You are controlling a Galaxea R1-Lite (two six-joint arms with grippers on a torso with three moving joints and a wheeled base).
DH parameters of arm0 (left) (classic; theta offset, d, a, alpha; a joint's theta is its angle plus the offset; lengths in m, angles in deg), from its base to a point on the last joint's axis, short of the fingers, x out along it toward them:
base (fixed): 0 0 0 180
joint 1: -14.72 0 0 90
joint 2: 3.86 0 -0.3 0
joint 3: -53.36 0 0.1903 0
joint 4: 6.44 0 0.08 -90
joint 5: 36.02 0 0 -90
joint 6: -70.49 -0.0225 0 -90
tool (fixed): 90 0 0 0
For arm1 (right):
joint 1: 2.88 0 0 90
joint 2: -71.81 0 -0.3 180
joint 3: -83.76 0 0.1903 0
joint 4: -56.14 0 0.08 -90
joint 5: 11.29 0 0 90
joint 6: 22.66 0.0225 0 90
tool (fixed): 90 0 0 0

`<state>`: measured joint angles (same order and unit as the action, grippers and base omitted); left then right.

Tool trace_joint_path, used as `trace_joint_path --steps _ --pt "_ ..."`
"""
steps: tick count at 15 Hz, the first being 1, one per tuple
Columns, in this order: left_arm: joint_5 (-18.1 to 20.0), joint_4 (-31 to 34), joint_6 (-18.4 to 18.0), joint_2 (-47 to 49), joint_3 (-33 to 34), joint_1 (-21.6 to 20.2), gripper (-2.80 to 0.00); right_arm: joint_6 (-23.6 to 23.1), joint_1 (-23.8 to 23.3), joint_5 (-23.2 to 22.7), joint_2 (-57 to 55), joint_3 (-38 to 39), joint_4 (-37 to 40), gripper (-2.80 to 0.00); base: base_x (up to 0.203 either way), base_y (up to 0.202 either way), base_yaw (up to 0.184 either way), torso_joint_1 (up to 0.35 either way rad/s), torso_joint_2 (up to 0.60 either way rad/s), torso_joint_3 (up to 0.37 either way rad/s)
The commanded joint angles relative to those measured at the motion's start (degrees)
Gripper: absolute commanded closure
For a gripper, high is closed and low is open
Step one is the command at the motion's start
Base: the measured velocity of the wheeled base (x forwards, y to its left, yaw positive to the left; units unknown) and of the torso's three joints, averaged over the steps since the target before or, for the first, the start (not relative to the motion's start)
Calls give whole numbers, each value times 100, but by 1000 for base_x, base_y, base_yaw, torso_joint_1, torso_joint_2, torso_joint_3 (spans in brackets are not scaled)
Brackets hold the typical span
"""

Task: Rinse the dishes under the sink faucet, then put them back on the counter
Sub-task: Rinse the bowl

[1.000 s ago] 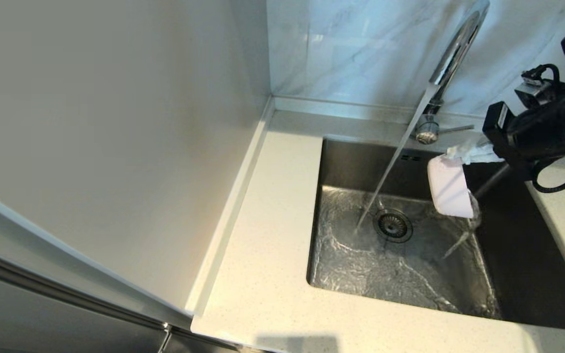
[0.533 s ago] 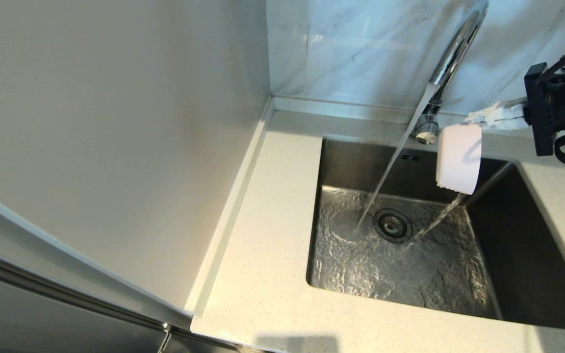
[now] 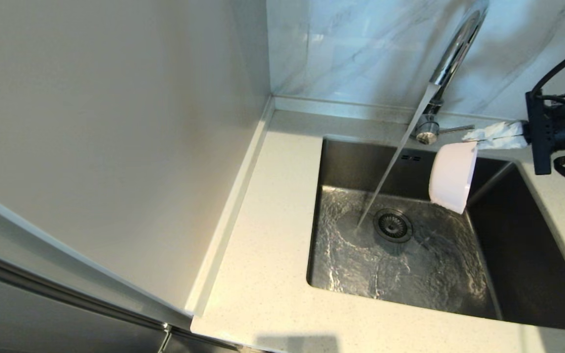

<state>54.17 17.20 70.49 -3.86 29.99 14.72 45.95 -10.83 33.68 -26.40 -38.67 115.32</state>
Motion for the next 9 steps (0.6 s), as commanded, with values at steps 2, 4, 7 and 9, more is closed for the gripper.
trace_joint_path --steps 2,4,7,9 --pt "-2 0 0 0 0 0 0 522 -601 -638 82 -588 -287 0 0 0 0 0 0 0" --pt "-2 0 0 0 0 0 0 1057 -868 -1037 102 -680 -734 0 0 0 0 0 0 0" --pt "-2 0 0 0 0 0 0 1076 -869 -1193 275 487 -885 0 0 0 0 0 0 0" --pt "-2 0 0 0 0 0 0 1180 -919 -1367 355 625 -1141 0 0 0 0 0 0 0"
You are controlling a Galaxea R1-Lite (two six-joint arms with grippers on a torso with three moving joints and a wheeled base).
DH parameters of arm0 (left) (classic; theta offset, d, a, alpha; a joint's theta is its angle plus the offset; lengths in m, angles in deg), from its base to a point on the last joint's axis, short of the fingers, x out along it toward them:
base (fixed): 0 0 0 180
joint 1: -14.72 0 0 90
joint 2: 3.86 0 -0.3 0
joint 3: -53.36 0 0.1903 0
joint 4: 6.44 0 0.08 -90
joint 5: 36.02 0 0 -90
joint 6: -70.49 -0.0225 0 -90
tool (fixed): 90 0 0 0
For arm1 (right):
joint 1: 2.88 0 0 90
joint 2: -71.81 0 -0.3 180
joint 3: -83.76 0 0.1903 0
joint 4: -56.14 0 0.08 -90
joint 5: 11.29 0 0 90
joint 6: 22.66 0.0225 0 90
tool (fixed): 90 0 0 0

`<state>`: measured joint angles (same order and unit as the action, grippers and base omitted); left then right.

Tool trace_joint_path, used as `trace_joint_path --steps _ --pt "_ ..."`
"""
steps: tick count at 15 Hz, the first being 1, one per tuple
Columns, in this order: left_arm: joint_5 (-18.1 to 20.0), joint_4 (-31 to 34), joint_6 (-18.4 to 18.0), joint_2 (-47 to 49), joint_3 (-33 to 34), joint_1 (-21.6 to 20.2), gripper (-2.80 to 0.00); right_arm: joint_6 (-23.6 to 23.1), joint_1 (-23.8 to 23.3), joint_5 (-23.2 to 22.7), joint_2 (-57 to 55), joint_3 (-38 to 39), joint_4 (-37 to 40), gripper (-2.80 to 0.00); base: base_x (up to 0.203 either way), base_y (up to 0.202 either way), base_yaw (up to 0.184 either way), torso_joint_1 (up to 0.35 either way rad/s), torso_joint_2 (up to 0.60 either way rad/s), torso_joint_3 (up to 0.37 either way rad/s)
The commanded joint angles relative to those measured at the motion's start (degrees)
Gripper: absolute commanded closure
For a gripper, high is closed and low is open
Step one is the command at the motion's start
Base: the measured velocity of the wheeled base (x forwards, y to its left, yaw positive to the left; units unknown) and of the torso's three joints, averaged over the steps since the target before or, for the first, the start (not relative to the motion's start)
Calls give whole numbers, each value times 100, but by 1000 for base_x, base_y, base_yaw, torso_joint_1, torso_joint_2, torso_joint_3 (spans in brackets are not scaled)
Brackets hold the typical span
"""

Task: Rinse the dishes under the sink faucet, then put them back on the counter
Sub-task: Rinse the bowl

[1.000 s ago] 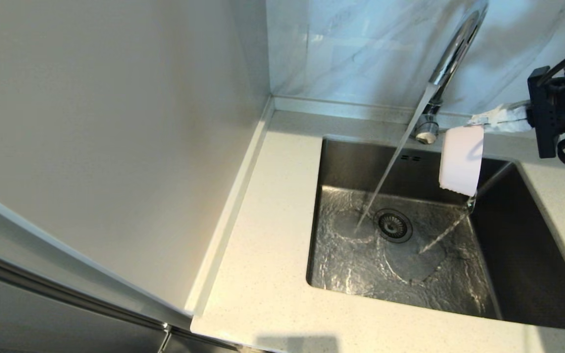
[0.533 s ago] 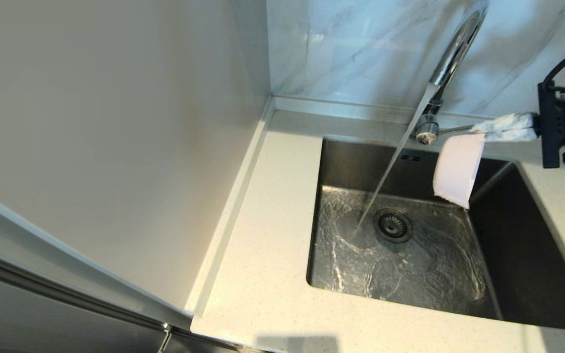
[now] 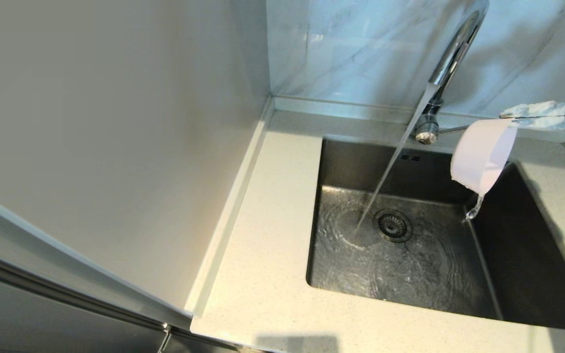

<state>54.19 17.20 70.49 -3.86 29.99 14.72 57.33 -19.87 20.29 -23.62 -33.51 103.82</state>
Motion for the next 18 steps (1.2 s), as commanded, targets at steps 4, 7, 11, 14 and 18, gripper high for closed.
trace_joint_path --steps 4,7,11,14,18 --pt "-3 0 0 0 0 0 0 1085 -574 -517 95 -707 -1541 0 0 0 0 0 0 0" --pt "-3 0 0 0 0 0 0 1292 -554 -668 222 329 -2287 0 0 0 0 0 0 0" --pt "0 0 0 0 0 0 0 1325 -67 -689 252 1247 -3469 0 0 0 0 0 0 0" --pt "-3 0 0 0 0 0 0 1296 60 -697 96 1837 -4514 0 0 0 0 0 0 0" --pt "-3 0 0 0 0 0 0 1300 74 -688 -80 1842 -4682 0 0 0 0 0 0 0"
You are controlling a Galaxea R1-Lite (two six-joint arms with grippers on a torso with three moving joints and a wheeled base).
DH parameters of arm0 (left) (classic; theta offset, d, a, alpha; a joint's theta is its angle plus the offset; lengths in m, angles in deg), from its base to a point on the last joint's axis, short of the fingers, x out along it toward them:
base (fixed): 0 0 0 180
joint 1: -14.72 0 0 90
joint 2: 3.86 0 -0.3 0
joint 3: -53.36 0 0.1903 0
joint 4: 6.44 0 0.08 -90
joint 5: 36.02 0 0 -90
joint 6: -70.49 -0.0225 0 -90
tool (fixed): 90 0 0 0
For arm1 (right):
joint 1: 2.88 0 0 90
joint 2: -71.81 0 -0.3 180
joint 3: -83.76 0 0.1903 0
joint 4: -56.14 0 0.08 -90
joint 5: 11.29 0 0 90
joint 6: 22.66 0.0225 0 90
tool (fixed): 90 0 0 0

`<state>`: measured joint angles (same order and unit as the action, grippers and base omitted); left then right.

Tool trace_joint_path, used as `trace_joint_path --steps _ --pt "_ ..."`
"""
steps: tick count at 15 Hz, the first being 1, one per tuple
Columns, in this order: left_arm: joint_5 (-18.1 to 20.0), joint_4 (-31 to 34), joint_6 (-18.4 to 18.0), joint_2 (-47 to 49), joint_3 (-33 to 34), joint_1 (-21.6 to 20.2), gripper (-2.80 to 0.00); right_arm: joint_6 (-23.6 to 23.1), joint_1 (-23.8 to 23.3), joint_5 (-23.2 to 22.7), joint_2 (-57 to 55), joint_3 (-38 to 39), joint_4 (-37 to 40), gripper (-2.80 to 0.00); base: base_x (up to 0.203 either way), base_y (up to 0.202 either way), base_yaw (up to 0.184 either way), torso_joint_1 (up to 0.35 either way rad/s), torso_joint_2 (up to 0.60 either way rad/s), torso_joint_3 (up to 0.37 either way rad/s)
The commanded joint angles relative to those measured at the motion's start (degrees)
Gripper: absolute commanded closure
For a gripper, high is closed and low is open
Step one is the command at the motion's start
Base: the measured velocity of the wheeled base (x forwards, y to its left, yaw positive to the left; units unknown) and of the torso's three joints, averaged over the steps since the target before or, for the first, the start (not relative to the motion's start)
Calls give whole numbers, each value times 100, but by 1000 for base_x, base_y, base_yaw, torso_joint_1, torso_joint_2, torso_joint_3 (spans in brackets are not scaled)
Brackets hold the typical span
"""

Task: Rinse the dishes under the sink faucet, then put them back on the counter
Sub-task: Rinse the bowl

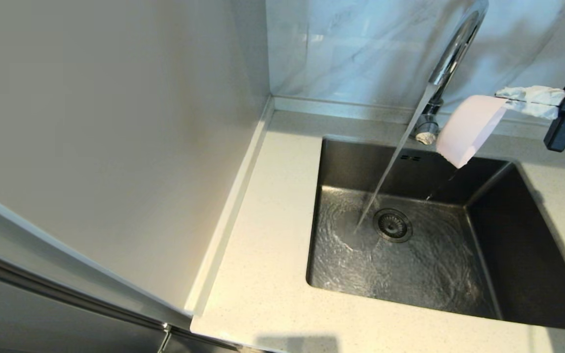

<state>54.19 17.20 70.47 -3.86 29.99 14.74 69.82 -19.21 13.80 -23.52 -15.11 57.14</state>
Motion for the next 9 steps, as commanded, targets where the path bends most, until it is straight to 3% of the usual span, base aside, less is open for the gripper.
trace_joint_path --steps 1,9 --pt "5 0 2 0 0 -2 0 50 8 -39 -127 -9 -31 0 0 0 0 0 0 0" --pt "2 0 2 0 0 -2 0 -102 278 -5 -472 -378 -40 0 0 0 0 0 0 0"
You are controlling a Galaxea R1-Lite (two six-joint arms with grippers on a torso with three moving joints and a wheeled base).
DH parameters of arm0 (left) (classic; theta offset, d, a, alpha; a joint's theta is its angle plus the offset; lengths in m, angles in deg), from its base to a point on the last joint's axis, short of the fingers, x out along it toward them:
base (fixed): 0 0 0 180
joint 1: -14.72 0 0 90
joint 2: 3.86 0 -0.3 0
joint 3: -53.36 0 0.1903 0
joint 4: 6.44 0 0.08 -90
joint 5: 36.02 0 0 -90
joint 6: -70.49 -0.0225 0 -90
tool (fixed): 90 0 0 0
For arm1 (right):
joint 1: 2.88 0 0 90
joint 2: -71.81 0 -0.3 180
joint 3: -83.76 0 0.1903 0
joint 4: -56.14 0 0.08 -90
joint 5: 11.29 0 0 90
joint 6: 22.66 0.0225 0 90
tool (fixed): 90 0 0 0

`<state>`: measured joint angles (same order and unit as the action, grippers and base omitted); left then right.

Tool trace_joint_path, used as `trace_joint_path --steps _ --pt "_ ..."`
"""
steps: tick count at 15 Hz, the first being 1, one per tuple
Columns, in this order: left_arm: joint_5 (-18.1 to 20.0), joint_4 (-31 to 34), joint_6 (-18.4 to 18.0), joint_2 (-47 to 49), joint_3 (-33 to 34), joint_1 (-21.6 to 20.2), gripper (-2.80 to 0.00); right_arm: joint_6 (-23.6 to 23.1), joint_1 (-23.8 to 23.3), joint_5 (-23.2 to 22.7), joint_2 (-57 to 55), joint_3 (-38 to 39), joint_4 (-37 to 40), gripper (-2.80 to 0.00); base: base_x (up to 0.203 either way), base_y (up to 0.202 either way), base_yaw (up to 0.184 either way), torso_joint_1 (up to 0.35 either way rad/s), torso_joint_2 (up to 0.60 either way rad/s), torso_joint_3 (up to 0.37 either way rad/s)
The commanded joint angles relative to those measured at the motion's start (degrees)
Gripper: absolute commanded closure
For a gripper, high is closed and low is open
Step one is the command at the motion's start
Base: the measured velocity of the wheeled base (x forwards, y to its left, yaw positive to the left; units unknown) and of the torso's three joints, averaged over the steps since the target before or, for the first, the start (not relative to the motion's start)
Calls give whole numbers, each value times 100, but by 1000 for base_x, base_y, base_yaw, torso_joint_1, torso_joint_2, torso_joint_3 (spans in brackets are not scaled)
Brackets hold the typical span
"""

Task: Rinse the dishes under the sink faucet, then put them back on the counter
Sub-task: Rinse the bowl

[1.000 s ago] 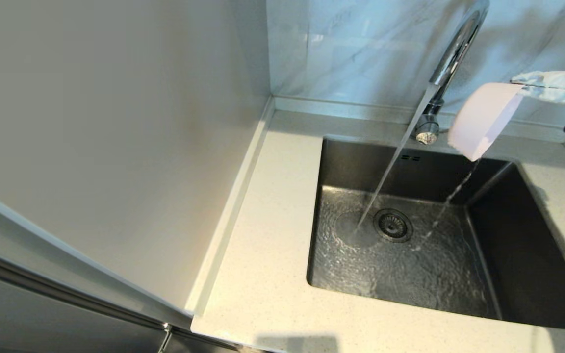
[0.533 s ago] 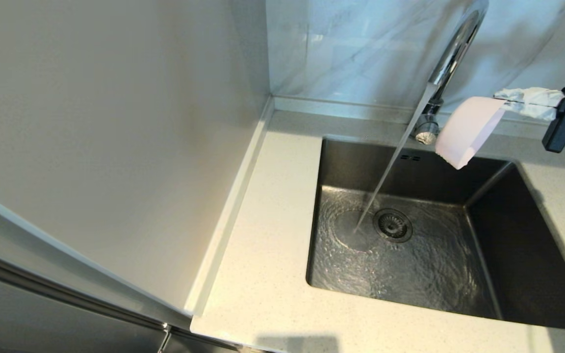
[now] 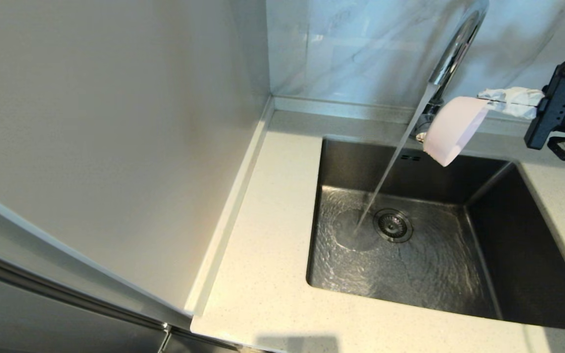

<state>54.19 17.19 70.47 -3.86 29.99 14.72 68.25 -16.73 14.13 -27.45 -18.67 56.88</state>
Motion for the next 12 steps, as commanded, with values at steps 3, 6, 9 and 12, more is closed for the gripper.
trace_joint_path --steps 3,6,9,12 --pt "-2 0 2 0 0 0 0 -63 35 -19 -152 -83 -14 0 0 0 0 0 0 0" --pt "-3 0 2 0 0 0 0 -194 32 -16 -193 -107 13 0 0 0 0 0 0 0" --pt "-3 0 2 0 0 0 0 -913 32 -32 -180 -13 144 0 0 0 0 0 0 0" --pt "-3 0 2 0 0 0 0 -1443 36 -10 60 -166 768 0 0 0 0 0 0 0"
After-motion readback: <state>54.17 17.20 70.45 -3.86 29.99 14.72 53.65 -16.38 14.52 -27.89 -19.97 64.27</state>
